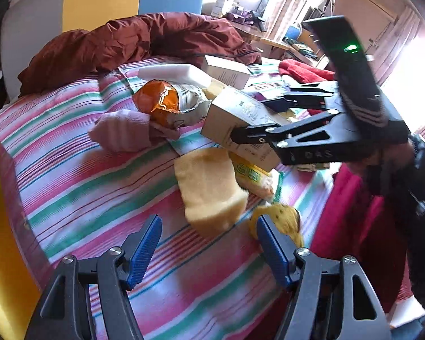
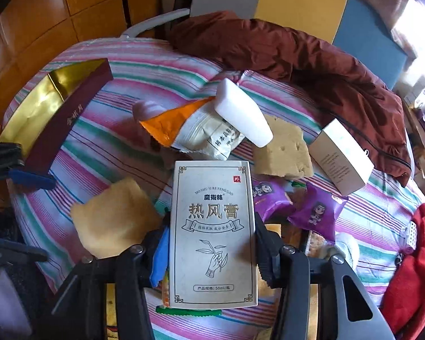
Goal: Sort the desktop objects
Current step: 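Carry the sponge and box to the gold tray and release both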
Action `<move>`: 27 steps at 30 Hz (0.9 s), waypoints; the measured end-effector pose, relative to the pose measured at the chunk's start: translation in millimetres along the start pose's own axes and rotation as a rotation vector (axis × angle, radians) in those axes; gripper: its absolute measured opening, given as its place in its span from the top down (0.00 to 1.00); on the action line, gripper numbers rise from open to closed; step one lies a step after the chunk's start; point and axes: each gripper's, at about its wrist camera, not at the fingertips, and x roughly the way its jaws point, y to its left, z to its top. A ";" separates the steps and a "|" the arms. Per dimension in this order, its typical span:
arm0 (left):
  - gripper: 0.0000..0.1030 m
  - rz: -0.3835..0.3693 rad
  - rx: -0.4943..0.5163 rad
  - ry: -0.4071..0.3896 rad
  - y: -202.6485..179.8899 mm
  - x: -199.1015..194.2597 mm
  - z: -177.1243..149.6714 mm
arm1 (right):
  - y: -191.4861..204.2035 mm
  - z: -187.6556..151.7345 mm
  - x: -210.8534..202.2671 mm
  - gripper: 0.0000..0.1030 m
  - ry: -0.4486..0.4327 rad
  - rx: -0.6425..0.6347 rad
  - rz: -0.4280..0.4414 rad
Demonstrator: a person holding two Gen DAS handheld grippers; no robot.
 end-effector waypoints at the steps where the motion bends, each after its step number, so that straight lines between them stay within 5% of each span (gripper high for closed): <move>1: 0.31 0.001 -0.010 0.011 0.1 4.6 1.7 | -1.4 -0.4 -0.1 0.50 -0.006 0.008 0.003; 8: 0.31 -0.017 -0.070 0.029 -2.8 24.2 13.9 | -3.0 -1.0 -4.7 0.50 -0.054 0.036 0.044; 12: 0.48 0.023 -0.065 0.031 -2.1 34.9 15.0 | 1.5 -0.7 -10.8 0.50 -0.082 0.022 0.081; 16: 0.51 0.034 -0.044 -0.008 -2.8 29.7 10.4 | -1.5 -0.5 -17.3 0.50 -0.112 0.034 0.097; 27: 0.52 0.139 -0.104 -0.185 25.6 -60.7 -12.3 | -9.6 1.7 -37.2 0.50 -0.207 0.098 0.159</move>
